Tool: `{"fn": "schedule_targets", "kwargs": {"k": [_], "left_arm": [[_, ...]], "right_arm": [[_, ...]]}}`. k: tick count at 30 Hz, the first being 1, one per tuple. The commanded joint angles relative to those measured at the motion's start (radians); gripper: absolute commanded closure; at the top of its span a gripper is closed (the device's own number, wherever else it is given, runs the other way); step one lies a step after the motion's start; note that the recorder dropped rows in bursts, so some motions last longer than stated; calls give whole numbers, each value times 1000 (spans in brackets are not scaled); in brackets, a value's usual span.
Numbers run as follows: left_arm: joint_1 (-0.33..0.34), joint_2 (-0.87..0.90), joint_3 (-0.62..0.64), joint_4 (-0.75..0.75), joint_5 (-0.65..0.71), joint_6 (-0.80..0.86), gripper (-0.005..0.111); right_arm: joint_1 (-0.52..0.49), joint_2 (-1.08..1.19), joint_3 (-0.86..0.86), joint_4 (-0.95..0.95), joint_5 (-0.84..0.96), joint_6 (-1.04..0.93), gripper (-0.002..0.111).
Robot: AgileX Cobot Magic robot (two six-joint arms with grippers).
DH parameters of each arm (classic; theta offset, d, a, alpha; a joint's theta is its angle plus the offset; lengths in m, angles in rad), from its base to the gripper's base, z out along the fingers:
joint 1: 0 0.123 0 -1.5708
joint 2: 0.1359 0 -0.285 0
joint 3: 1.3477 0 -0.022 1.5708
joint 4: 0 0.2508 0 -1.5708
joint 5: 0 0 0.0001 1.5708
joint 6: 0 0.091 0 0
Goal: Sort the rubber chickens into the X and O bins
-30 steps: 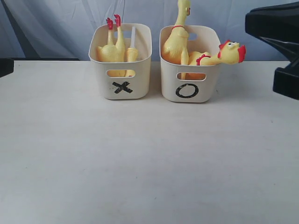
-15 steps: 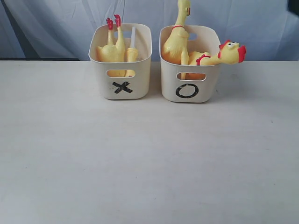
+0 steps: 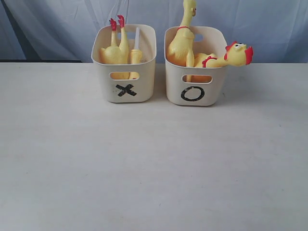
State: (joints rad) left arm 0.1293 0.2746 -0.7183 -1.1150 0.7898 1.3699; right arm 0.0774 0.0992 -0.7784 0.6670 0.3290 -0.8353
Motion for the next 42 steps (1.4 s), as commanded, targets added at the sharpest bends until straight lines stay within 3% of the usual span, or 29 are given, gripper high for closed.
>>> {"fn": "schedule_targets", "kwargs": {"k": [1,15,23,29,36,38,42], "left_arm": [[-16,-70,2,9,-5,0,58],[-24,-275,2,17,-5,0,58],[-85,-275,2,13,-1,0,58],[-90,-275,2,15,-1,0,58],[-90,-275,2,27,-3,0,58],[-87,-275,2,102,2,0,58],[-70,-275,15,538,19,0,58]], "right_arm": [[-7,-94,0,15,-10,-1,108],[-7,-99,-3,15,-21,-1,108],[-7,-99,-3,15,-21,-1,108],[-7,-99,-3,6,-20,-1,108],[-7,-99,127,-219,-96,-1,108],[-7,-99,198,-281,-155,-1,108],[-7,-99,330,-352,-277,-1,108]]}}
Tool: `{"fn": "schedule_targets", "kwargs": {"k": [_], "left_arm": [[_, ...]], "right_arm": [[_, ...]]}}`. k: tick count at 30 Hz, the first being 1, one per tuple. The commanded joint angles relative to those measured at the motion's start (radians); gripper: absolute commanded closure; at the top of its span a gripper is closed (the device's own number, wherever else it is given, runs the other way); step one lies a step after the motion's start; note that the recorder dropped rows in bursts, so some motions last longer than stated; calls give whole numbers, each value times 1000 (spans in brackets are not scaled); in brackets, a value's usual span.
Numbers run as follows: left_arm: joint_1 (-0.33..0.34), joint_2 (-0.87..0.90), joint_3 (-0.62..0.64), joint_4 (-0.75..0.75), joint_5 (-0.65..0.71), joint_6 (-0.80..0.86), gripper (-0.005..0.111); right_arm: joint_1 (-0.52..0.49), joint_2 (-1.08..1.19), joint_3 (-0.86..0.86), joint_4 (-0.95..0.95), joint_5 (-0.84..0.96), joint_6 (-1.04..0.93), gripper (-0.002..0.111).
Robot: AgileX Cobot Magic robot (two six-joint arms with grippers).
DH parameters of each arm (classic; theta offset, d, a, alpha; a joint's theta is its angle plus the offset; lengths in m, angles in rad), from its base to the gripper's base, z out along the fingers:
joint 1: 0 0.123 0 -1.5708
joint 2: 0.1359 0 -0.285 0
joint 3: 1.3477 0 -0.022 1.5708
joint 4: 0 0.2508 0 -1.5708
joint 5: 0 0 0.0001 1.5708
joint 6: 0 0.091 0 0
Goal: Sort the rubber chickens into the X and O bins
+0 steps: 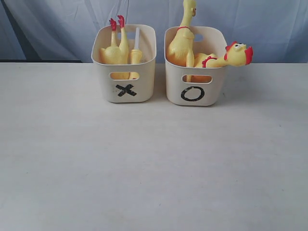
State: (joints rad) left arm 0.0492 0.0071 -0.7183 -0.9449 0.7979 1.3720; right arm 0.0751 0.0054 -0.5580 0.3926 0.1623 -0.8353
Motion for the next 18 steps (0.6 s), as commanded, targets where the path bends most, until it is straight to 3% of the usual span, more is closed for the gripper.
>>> {"fn": "schedule_targets", "kwargs": {"k": [1,3,5,13,18], "left_arm": [[12,-7,31,463,6,-3,58],[17,-7,81,650,-19,-3,58],[25,-7,138,739,-61,-3,58],[81,-7,398,754,-260,-3,58],[74,-7,530,861,-281,-3,58]], "right_arm": [[-4,-5,133,-82,-124,-1,108],[-4,-5,183,-86,-137,-1,108],[-4,-5,223,-86,-135,-1,108],[-4,-5,320,-120,-132,-1,108],[-4,-5,368,-244,-148,-1,108]]}}
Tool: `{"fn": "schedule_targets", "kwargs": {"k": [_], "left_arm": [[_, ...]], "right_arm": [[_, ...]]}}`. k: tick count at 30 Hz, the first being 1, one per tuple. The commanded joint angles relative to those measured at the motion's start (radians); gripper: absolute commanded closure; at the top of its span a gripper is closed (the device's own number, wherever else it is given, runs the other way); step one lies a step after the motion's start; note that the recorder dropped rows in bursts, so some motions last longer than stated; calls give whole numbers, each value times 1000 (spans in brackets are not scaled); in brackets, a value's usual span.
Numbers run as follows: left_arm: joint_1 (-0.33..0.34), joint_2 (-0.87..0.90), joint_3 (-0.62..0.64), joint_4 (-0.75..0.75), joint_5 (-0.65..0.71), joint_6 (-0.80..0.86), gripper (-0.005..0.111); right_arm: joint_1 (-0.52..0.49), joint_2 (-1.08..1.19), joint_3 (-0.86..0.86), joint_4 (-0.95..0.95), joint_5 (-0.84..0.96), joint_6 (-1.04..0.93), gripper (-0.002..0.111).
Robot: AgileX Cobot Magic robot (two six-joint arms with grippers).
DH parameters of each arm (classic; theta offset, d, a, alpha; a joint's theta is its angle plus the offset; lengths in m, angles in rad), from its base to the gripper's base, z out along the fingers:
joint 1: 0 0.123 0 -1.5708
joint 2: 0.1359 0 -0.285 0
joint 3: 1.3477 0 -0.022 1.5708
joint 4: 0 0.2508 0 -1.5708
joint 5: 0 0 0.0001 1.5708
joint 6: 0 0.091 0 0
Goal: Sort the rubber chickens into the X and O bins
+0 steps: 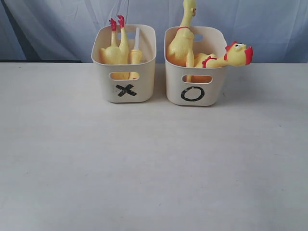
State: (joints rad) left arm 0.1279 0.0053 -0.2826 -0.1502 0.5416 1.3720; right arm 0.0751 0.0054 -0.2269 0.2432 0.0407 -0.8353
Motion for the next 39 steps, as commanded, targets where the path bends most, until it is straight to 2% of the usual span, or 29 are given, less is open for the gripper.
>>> {"fn": "schedule_targets", "kwargs": {"k": [1,9,14,16,24,32,34,36,39], "left_arm": [[-13,-5,119,67,-20,-3,58],[-99,-5,248,88,-13,-3,58],[-101,-5,257,107,-53,-3,58],[-101,-5,263,129,-80,-3,58],[-101,-5,283,171,-204,-3,58],[-101,-5,283,167,-211,-3,58],[-101,-5,283,164,-285,-3,58],[-101,-5,283,142,-394,-45,58],[-101,-5,283,15,-499,-291,58]], "right_arm": [[-4,-5,55,-112,-29,-1,108],[-4,-5,184,-149,-29,-1,108],[-4,-5,227,-243,-29,-1,108],[-4,-5,227,-261,22,-1,108],[-4,-5,227,-261,81,-1,108],[-4,-5,227,-231,107,-1,108],[-4,-5,227,-230,107,-1,108],[-4,-5,227,-230,107,-1,108],[-4,-5,227,-199,109,-1,108]]}}
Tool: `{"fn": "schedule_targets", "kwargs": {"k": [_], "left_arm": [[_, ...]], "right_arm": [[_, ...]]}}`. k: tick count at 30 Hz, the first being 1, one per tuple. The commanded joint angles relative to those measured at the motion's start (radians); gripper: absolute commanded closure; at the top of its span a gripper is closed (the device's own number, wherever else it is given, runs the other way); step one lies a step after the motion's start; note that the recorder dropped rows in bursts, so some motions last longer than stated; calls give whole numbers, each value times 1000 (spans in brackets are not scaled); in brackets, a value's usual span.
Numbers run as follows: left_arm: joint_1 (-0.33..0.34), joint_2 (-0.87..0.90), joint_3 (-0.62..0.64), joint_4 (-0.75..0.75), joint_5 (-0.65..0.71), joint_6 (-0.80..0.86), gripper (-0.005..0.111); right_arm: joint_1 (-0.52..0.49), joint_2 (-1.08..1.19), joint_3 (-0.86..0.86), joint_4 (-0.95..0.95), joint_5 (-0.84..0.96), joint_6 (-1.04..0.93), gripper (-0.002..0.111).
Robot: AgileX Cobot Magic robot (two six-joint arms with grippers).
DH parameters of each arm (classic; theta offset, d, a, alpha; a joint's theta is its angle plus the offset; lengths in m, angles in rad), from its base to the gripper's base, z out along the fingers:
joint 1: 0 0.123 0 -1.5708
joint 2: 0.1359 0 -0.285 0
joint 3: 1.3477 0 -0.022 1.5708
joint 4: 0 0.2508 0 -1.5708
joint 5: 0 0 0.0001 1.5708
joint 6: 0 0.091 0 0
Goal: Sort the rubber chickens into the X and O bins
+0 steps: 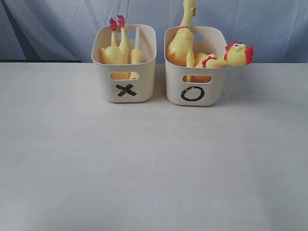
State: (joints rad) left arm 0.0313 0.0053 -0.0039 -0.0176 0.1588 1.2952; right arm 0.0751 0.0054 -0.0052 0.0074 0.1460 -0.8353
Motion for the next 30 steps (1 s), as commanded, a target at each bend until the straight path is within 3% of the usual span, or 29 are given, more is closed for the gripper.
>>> {"fn": "schedule_targets", "kwargs": {"k": [1,4,8,16,20,30], "left_arm": [[-5,-5,4,-165,-153,-299,58],[-5,-5,4,-302,-242,-524,58],[-5,-5,4,-388,-253,-728,58],[-5,-5,4,-256,-209,-732,58],[-5,-5,4,-253,-140,-732,58],[-5,-5,4,-253,-132,-732,58]], "right_arm": [[-4,-5,5,71,2,-1,108],[-4,-5,5,188,0,13,108],[-4,-5,5,326,0,106,108],[-4,-5,5,334,-21,123,108],[-4,-5,5,338,-21,123,108],[-4,-5,5,338,-21,123,108]]}}
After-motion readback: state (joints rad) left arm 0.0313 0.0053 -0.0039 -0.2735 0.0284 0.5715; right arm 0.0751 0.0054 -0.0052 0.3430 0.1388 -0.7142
